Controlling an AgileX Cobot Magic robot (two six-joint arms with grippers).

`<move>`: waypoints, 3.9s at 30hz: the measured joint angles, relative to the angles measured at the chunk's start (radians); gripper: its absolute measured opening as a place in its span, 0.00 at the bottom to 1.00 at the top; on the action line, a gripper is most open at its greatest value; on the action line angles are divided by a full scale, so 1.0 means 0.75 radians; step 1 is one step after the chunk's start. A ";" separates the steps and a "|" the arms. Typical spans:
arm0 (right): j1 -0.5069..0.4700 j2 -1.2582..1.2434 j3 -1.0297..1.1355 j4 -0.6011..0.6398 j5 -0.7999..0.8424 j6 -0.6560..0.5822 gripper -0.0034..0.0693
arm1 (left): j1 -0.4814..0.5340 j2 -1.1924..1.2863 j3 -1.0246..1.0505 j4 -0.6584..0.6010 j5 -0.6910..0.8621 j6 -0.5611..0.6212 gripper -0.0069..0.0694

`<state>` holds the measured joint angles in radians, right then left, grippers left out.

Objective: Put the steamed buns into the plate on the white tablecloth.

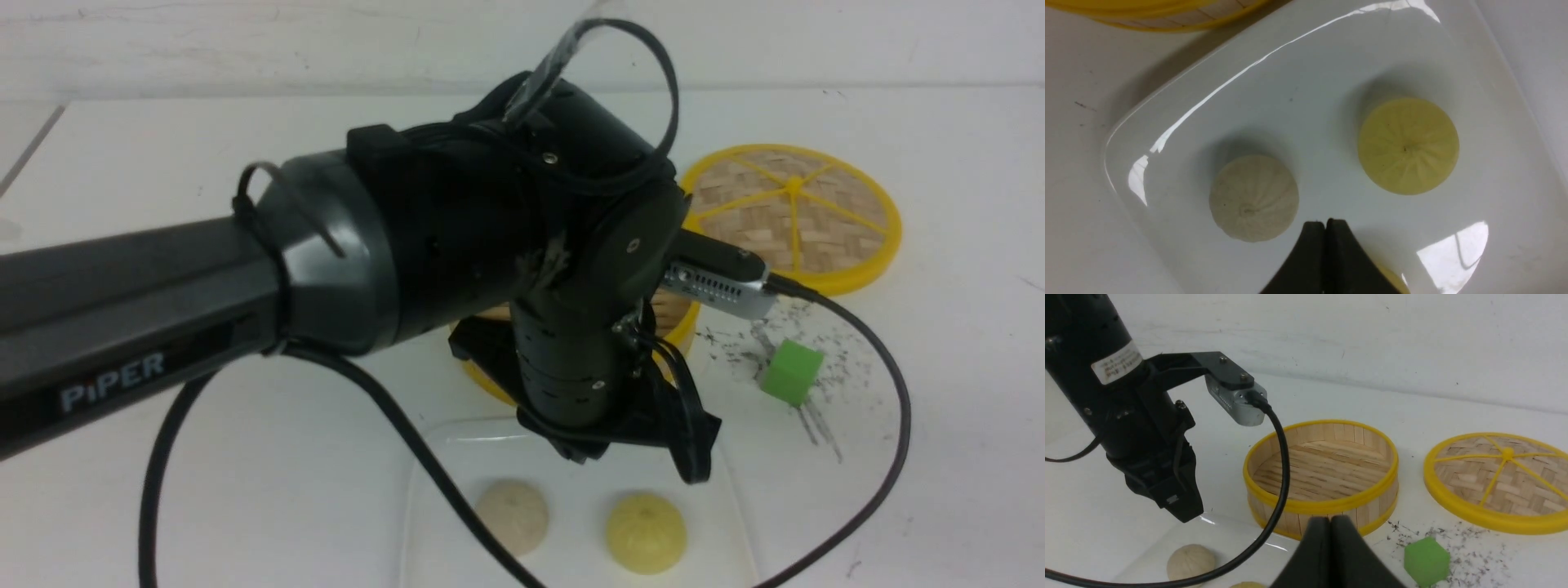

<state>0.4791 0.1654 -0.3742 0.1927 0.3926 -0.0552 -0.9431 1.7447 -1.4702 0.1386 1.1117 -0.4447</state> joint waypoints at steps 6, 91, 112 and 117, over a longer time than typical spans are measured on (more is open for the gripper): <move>0.000 0.001 0.000 0.000 0.000 0.000 0.04 | 0.000 0.000 0.000 0.003 0.000 0.000 0.11; -0.643 -0.237 0.525 -0.229 0.010 0.052 0.11 | 0.346 -1.893 1.181 0.015 -0.033 -0.373 0.13; -0.643 -0.237 0.525 -0.229 0.010 0.057 0.16 | 0.346 -1.892 1.521 0.015 -1.211 -0.408 0.15; -0.643 -0.237 0.525 -0.229 0.010 0.057 0.17 | 0.346 -1.892 1.523 0.022 -1.213 -0.408 0.15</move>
<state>-0.0032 -0.0121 0.0199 0.0208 0.4000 -0.0127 -0.6837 0.3256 -0.3283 0.1554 0.2023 -0.7506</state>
